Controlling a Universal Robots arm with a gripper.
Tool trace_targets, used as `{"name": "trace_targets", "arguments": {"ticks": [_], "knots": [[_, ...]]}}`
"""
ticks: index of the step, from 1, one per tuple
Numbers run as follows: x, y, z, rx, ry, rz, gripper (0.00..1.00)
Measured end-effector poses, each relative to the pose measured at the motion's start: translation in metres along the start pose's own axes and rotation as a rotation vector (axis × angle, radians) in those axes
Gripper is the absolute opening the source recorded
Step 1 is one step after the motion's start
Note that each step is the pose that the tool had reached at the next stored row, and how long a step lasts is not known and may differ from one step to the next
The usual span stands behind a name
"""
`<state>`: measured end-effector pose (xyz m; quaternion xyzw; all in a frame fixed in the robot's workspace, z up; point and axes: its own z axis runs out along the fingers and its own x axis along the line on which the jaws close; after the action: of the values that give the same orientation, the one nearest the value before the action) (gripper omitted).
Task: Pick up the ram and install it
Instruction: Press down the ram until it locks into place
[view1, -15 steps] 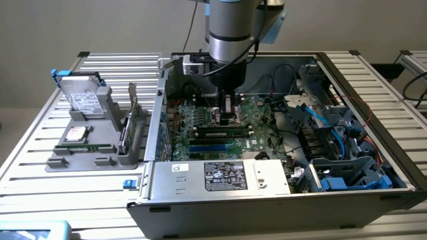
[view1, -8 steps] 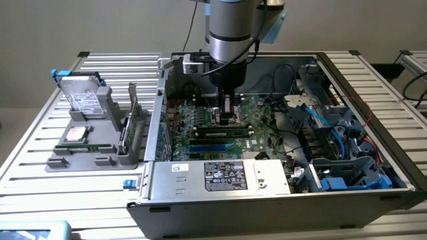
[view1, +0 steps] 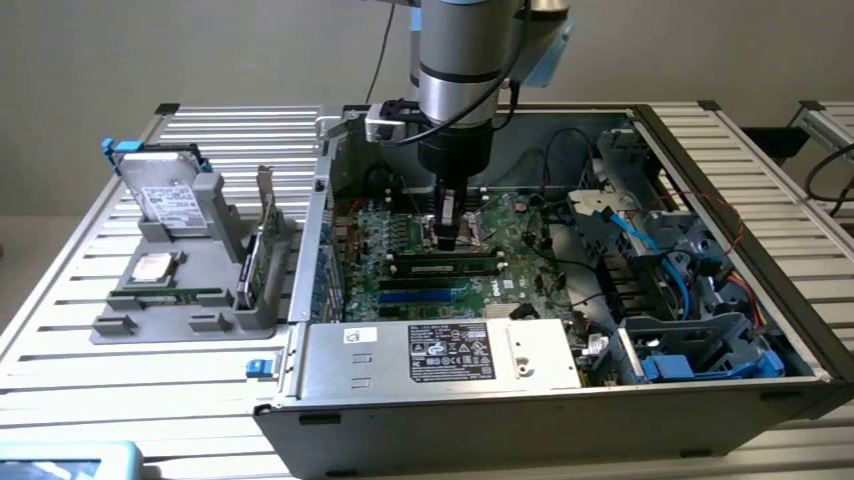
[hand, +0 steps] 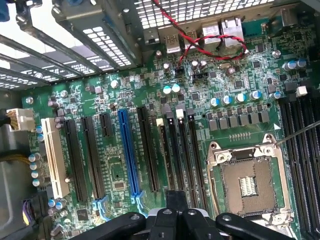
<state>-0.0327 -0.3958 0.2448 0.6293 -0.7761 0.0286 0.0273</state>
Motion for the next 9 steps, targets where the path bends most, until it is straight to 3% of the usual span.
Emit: {"name": "trace_targets", "arguments": {"ticks": [9], "knots": [[0.0000,0.0000,0.0001,-0.0078,0.0008,0.117,0.11]]}}
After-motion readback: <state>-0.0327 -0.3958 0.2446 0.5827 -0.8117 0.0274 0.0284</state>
